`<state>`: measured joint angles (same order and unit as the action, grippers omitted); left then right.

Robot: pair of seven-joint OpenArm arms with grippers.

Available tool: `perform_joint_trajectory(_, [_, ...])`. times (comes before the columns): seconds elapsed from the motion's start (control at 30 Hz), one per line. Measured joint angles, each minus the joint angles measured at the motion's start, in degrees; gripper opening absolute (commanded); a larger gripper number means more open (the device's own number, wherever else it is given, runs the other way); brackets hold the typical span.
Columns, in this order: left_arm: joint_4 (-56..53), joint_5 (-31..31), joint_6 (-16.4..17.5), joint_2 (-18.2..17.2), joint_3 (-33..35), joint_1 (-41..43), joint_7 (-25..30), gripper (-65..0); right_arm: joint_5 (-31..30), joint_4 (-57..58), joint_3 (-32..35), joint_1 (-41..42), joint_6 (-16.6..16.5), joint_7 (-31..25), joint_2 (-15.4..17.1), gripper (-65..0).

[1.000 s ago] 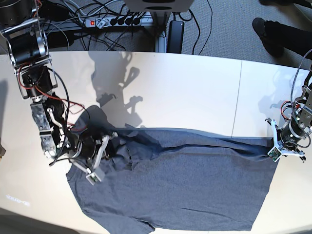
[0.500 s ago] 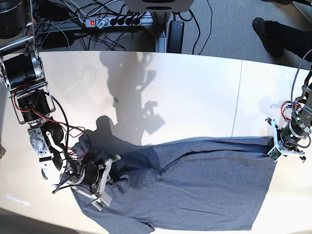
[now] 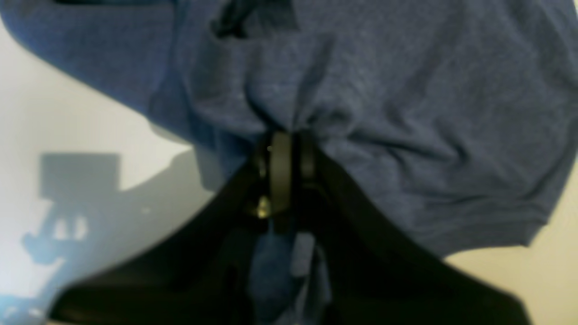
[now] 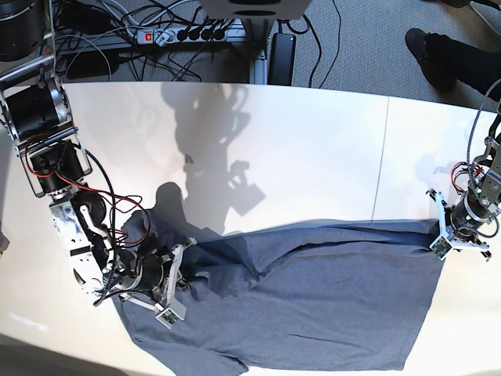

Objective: Fold the T-shirt properly

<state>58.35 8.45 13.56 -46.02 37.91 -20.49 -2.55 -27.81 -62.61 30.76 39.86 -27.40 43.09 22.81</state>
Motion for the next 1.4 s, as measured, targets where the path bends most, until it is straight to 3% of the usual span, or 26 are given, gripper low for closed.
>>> perform_joint_trajectory(0.07, [0.00,0.00,0.00,0.00,0.00,0.00,0.00,-65.0,0.66,0.00,0.00,0.00,0.00,-0.22,0.00,-63.6])
perform_joint_trajectory(0.23, [0.00,-0.02,0.00,-0.02,0.00,0.00,0.00,-65.0,0.66,0.00,0.00,0.00,0.00,-0.24,0.02,-35.8])
perform_joint_trajectory(0.33, [0.00,-0.70,0.00,0.00,0.00,0.00,0.02,-65.0,0.63,0.00,0.00,0.00,0.00,-1.11,0.42,-30.1])
perform_joint_trajectory(0.5, [0.00,-0.79,-0.02,-0.04,0.00,0.00,0.04,-65.0,0.28,0.00,-0.81,0.00,0.09,-1.92,4.24,-30.4])
perform_joint_trajectory(0.57, [0.00,-0.83,0.00,-0.07,0.00,0.00,0.04,-65.0,-1.49,0.00,-2.16,-0.07,0.09,-1.86,5.86,-33.6])
perform_joint_trajectory(0.6, [0.00,-0.83,-0.02,-0.04,0.00,0.00,0.07,-65.0,-2.60,0.00,-3.50,-0.33,0.09,-1.92,6.45,-39.5])
perform_joint_trajectory(0.67, [0.00,-0.85,0.00,-0.09,0.00,0.00,0.07,-65.0,-4.44,0.00,-6.32,-1.11,0.11,-1.42,7.37,-60.8])
perform_joint_trajectory(0.7, [0.00,-0.85,0.00,-0.17,0.00,0.00,0.07,-65.0,-5.53,0.00,-7.54,-1.62,0.09,-0.02,7.72,-65.0])
perform_joint_trajectory(0.8, [0.00,-0.83,0.00,-0.17,0.00,0.00,0.04,-65.0,-8.02,0.00,-10.29,-4.07,0.09,2.10,8.22,-65.0])
perform_joint_trajectory(0.97, [-0.09,-0.81,0.00,-0.17,0.00,0.00,0.17,-65.0,-7.21,0.00,-10.56,-9.66,0.09,2.01,8.28,-65.0])
perform_joint_trajectory(1.1, [-0.37,-0.81,0.00,-0.17,0.00,0.00,0.13,-65.0,-4.11,-0.02,-10.51,-14.29,0.09,-2.23,8.68,-65.0])
perform_joint_trajectory(1.4, [-0.37,-0.83,0.00,-0.15,0.00,-0.02,0.24,-65.0,-2.97,-0.39,-10.84,-17.49,0.11,-5.46,11.39,-65.0])
